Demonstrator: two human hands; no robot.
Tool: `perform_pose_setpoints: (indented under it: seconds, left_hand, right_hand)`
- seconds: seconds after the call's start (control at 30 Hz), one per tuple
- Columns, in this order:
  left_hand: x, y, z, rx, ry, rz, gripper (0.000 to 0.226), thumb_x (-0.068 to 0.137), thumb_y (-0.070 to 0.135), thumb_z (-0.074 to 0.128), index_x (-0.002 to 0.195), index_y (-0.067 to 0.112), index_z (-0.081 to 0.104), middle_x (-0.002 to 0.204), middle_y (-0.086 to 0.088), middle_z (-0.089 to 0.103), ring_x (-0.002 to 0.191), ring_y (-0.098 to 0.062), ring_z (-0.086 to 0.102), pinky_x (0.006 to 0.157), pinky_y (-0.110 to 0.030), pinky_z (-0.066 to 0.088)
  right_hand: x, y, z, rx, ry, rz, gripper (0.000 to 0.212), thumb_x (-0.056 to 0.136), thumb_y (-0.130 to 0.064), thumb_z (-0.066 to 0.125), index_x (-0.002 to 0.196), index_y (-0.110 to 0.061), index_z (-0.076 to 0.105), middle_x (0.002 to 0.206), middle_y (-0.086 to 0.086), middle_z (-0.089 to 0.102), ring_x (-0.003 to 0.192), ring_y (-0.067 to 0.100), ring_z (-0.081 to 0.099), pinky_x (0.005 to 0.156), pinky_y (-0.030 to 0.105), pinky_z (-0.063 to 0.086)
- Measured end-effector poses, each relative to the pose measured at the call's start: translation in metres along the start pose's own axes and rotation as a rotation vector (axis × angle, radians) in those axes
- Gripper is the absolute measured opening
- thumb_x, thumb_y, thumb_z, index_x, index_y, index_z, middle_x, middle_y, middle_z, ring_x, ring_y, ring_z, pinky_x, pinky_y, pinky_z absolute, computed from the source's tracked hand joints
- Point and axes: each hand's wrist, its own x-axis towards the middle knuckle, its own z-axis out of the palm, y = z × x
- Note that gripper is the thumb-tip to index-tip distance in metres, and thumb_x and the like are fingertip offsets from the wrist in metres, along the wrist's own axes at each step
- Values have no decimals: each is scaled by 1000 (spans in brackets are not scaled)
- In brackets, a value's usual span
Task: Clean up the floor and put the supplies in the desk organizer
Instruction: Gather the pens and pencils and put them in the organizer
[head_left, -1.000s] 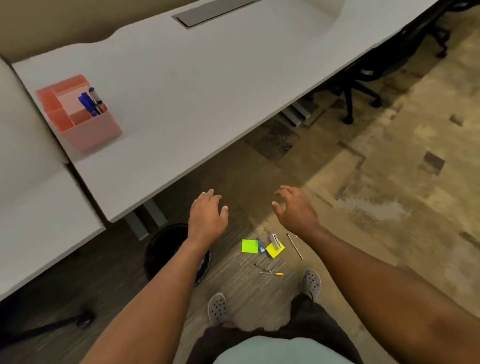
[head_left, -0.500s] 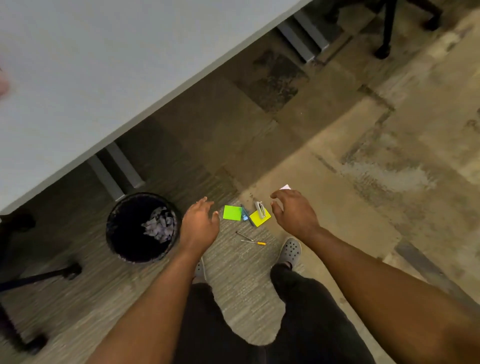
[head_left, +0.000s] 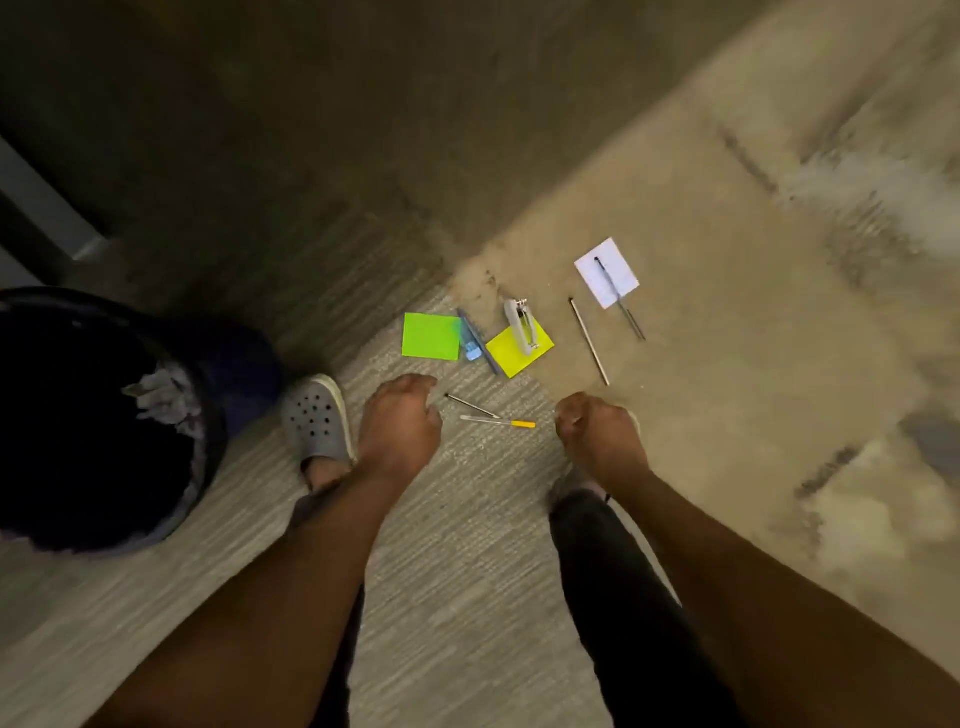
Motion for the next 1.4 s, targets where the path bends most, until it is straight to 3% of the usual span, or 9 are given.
perform_pose_setpoints:
  seconds: [0.27, 0.47, 0.53, 0.77, 0.93, 1.1, 1.23, 1.33, 1.4]
  left_hand:
    - [124, -42, 103, 279, 3, 229, 43, 84, 7, 51, 127, 14, 56, 128, -11, 55, 114, -33, 49, 97, -43, 42]
    - [179, -40, 125, 471, 61, 414, 38, 82, 7, 53, 119, 13, 61, 124, -15, 55, 114, -37, 47, 92, -45, 41]
    - [193, -33, 122, 498, 52, 455, 34, 82, 9, 54, 114, 13, 63, 119, -14, 55, 111, -37, 47, 92, -45, 41]
    - [209, -6, 123, 823, -67, 486, 25, 79, 13, 63, 103, 11, 67, 113, -15, 56, 112, -36, 48, 94, -41, 38]
    - [209, -14, 119, 865, -115, 605, 30, 77, 10, 60, 107, 13, 61, 115, -11, 54, 114, -33, 47, 93, -40, 38]
    - [203, -39, 112, 587, -110, 701, 30, 81, -6, 53, 108, 6, 58, 103, -20, 62, 100, -39, 54, 86, -44, 46]
    - [181, -53, 109, 224, -51, 633, 20, 88, 4, 53, 106, 13, 53, 96, -15, 62, 88, -33, 55, 72, -39, 45]
    - [169, -59, 113, -122, 29, 438, 18, 89, 17, 44, 105, 25, 49, 79, -7, 59, 64, -25, 52, 54, -26, 35]
    - [167, -59, 119, -419, -2, 207, 26, 89, 8, 44, 97, 32, 49, 76, -10, 57, 60, -24, 52, 57, -30, 39]
  right_hand:
    - [116, 41, 118, 34, 3, 16, 16, 90, -20, 52, 93, -15, 67, 97, 15, 72, 93, 34, 66, 77, 35, 49]
    - [174, 76, 115, 130, 403, 236, 17, 88, -21, 49, 102, -13, 57, 96, 20, 69, 93, 39, 62, 72, 37, 44]
    - [189, 88, 105, 115, 459, 287, 20, 87, -25, 51, 106, -17, 52, 97, 18, 69, 94, 39, 63, 72, 38, 45]
    - [217, 121, 90, -109, 245, 291, 24, 89, -36, 56, 107, -20, 58, 108, 15, 65, 99, 36, 62, 75, 37, 44]
    - [210, 122, 94, -166, 261, 195, 24, 93, -29, 47, 110, -13, 52, 102, 22, 66, 94, 42, 63, 71, 38, 41]
    - [195, 124, 83, 212, 501, 106, 19, 84, -17, 50, 101, -14, 58, 84, 16, 70, 78, 37, 63, 65, 35, 45]
    - [201, 126, 65, 488, 687, 154, 11, 83, -24, 52, 88, -16, 58, 69, -4, 63, 63, 12, 57, 63, 30, 47]
    - [214, 131, 51, 397, 713, 99, 18, 85, -9, 47, 102, -11, 52, 77, 0, 56, 67, 19, 54, 61, 33, 41]
    - [224, 132, 46, 312, 670, 80, 40, 83, -2, 37, 122, -11, 43, 82, 4, 56, 66, 23, 53, 58, 28, 31]
